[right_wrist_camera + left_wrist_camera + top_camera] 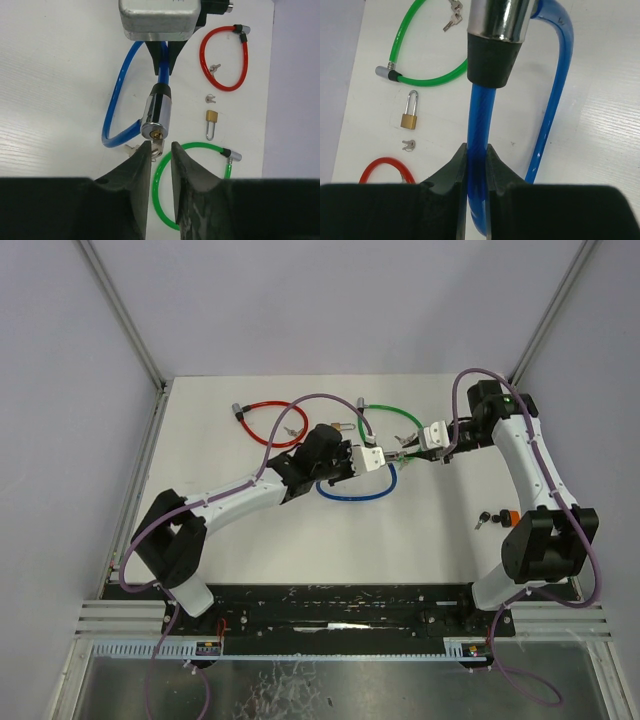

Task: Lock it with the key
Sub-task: Lock the lock at the center of the board.

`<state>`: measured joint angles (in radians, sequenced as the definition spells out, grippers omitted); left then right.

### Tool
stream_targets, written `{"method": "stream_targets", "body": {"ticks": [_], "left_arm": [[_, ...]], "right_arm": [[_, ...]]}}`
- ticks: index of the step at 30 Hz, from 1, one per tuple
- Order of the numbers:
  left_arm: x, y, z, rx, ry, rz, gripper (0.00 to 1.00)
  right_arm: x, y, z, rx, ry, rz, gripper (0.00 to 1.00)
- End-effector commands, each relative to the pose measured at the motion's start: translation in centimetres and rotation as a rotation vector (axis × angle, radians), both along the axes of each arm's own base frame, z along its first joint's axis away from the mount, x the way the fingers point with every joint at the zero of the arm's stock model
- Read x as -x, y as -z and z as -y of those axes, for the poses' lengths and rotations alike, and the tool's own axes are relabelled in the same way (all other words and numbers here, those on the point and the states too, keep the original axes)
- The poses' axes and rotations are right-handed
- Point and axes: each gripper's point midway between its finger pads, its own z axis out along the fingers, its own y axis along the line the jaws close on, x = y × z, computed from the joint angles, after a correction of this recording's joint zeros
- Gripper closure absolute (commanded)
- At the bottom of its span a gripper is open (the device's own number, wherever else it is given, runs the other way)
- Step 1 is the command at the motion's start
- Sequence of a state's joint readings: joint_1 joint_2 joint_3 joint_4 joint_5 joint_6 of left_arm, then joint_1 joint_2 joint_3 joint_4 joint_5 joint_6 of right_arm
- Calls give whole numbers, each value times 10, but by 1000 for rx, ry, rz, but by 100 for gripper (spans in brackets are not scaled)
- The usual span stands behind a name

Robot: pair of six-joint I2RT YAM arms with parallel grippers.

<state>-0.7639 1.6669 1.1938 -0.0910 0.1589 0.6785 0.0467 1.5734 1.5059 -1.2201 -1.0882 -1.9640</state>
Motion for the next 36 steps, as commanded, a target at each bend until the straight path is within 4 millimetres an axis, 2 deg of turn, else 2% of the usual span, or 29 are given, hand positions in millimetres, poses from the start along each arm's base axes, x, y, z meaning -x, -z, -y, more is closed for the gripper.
{"method": "stream_targets", "body": {"ticks": [1, 3, 9, 16, 20, 27, 36], "left_arm": [[5, 9, -4, -28, 1, -38, 100], [5, 9, -4, -27, 1, -39, 100], [5, 12, -6, -32, -2, -43, 100], [6, 10, -4, -26, 4, -45, 100], [6, 10, -3, -21, 7, -48, 100], [6, 9, -3, -23, 6, -48, 100], [7, 9, -2, -22, 8, -49, 100]], "right_arm": [[10, -20, -8, -69, 10, -107, 66], [11, -26, -6, -88, 20, -145, 61], [12, -41, -7, -146, 71, -280, 56], [1, -19, -6, -124, 102, -402, 55], [-1, -9, -6, -95, 105, -429, 58], [-7, -5, -8, -89, 122, -449, 62], [-4, -1, -11, -67, 123, -479, 74]]}}
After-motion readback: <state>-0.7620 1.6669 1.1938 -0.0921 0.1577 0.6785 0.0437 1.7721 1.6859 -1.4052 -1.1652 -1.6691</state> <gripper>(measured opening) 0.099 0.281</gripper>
